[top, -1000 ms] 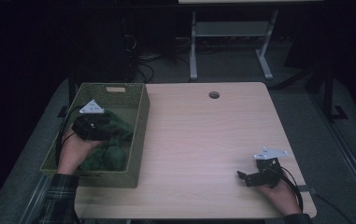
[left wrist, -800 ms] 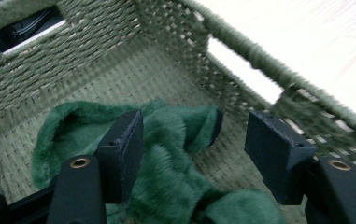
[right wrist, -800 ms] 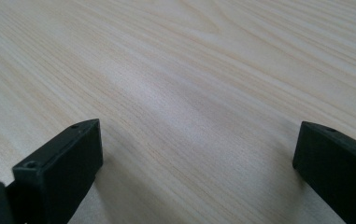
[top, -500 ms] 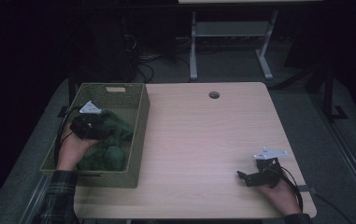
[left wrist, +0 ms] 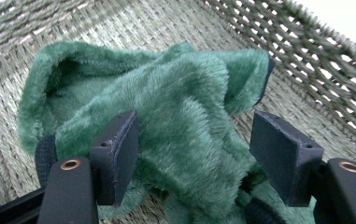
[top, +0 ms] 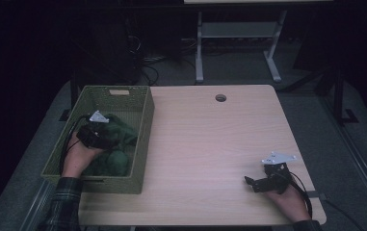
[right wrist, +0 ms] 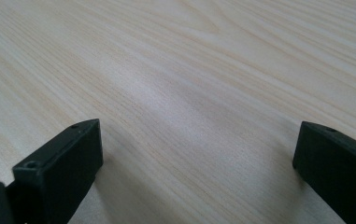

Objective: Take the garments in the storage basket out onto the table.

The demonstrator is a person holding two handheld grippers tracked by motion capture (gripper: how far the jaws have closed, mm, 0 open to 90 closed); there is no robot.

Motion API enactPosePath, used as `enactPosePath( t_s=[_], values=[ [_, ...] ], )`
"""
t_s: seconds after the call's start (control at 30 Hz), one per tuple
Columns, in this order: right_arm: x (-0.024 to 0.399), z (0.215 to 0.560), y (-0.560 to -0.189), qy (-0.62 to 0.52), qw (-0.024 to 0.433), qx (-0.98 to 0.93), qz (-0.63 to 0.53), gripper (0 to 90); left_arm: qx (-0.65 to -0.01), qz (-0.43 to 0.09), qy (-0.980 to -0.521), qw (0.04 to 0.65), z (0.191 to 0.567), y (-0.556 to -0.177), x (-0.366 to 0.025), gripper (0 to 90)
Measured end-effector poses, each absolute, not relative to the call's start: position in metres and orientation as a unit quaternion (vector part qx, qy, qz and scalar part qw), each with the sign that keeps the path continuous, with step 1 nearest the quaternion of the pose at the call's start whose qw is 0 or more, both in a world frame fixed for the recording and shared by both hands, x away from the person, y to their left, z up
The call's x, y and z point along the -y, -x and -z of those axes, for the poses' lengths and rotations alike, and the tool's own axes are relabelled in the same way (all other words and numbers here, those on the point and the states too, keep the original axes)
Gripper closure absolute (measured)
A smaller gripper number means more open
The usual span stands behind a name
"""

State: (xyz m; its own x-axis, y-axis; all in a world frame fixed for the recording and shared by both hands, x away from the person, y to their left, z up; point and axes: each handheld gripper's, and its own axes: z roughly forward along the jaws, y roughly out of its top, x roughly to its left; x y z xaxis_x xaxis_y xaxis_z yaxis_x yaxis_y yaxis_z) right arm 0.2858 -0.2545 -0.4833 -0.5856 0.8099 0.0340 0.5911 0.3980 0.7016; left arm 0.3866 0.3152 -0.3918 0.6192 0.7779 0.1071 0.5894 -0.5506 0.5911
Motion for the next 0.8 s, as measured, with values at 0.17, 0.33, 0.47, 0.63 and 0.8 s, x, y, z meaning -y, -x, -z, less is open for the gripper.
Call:
enactPosePath(
  t_s=[0.17,0.33,0.47,0.63,0.8],
  values=[
    [0.255,0.483,-0.286,-0.427,0.159,-0.821,-0.345,1.0,-0.406,-0.172,-0.865,0.240,0.400,-0.388,-0.315,33.7],
    [0.255,0.483,-0.286,-0.427,0.159,-0.821,-0.345,1.0,-0.420,-0.165,-0.863,0.229,0.402,-0.389,-0.317,40.7],
    [0.255,0.483,-0.286,-0.427,0.159,-0.821,-0.345,1.0,-0.427,-0.144,-0.865,0.222,0.404,-0.390,-0.318,56.4],
    [0.255,0.483,-0.286,-0.427,0.159,-0.821,-0.345,1.0,-0.435,-0.115,-0.865,0.222,0.403,-0.390,-0.316,81.2],
    [0.255,0.483,-0.286,-0.427,0.158,-0.821,-0.345,1.0,-0.436,-0.119,-0.860,0.236,0.395,-0.388,-0.319,83.3]
  ],
)
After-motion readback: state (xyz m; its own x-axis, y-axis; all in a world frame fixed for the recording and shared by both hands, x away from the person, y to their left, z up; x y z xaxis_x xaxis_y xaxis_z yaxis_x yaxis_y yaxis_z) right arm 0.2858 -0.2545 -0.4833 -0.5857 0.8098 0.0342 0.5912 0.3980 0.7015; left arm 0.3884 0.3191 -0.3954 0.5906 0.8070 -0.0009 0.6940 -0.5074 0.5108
